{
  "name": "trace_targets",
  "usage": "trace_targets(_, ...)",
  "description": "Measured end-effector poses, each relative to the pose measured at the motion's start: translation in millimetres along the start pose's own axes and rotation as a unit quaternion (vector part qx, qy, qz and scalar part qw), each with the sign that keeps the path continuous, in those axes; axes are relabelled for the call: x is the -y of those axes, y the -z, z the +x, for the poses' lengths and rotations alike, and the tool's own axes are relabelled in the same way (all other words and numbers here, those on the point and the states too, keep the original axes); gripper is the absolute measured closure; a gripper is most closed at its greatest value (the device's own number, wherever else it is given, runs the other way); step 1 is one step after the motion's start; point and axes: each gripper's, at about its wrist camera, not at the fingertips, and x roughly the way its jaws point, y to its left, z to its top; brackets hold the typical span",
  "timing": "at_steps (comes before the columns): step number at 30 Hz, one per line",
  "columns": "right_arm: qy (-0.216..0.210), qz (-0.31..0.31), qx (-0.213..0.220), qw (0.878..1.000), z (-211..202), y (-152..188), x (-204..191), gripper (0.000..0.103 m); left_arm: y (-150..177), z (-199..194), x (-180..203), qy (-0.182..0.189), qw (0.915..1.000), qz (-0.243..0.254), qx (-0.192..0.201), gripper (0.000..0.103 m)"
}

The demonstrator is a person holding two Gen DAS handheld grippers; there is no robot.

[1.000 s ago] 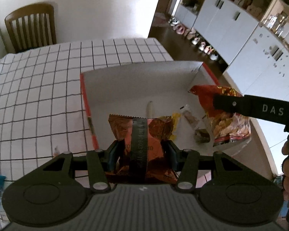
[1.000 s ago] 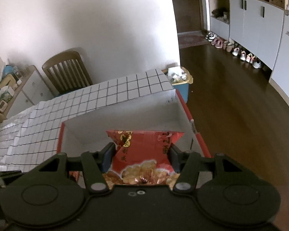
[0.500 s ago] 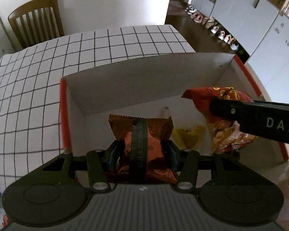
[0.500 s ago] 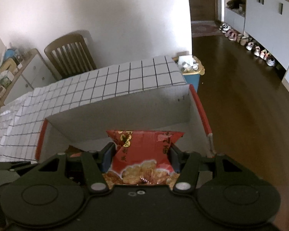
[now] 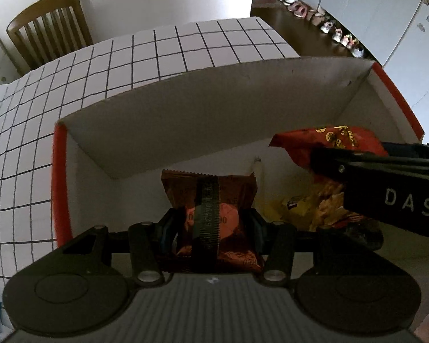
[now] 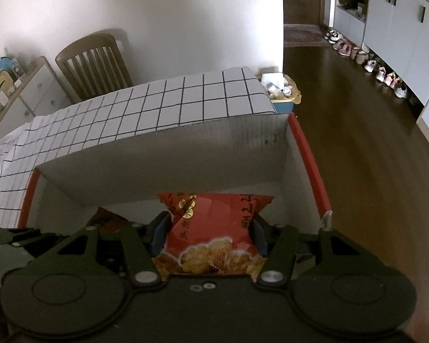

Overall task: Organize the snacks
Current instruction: 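Carry both snacks over the red box and open both tools to drop them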

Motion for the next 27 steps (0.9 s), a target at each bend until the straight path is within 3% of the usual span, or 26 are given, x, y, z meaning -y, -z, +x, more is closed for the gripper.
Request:
trace_targets(13, 0.004, -0.001, -0.008, 1.000, 5, 0, 1, 0.044, -5, 11, -1, 0.006, 0.9997, -0.001, -0.024, 0.051)
trace_targets(18, 0.002, -0.004, -0.007, 1.000, 2, 0, 0, 0.037, -5, 6, -2, 0.013, 0.9997, -0.011, -0.016, 0.035)
trace_targets(22, 0.000, -0.005, 0.000, 1.000, -5, 2, -2, 0.028, -5, -2, -2, 0.019, 0.9997, -0.010, -0.010, 0.035)
trace_targets(27, -0.007, -0.004, 0.009, 1.000, -18, 1, -2, 0.025, -2, -18, -5, 0.034, 0.9993, -0.015, 0.002, 0.035)
